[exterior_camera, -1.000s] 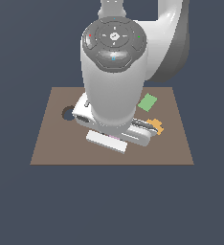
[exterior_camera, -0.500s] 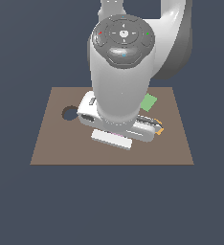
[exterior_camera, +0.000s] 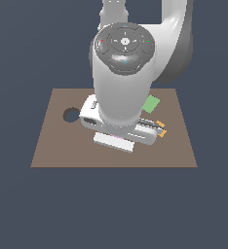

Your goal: Insert a designated object into the corresponding slot on a board.

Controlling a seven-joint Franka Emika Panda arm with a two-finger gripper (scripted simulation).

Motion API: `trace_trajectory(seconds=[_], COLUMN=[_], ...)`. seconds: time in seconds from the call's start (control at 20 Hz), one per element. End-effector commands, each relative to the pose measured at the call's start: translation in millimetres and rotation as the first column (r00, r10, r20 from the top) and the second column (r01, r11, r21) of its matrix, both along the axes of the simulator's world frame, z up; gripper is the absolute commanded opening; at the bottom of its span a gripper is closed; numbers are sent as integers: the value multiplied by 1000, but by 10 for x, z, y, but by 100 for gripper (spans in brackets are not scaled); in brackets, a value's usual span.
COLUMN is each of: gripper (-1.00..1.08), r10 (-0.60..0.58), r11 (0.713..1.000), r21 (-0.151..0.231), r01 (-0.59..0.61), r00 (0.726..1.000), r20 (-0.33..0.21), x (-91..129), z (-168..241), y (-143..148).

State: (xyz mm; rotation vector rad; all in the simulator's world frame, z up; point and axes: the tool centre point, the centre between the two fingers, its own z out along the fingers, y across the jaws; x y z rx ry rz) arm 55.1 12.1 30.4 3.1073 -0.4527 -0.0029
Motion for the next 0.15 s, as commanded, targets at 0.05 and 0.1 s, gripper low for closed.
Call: trace_trajectory(seconds=[0.05,0.1], gripper=[100,100], r10=[0,0], r11=[1000,1000], r21=[0,0], r01=[0,0], r00=[1000,1000], r20=[0,0], x=[1,1], z=[0,0], y=[0,0])
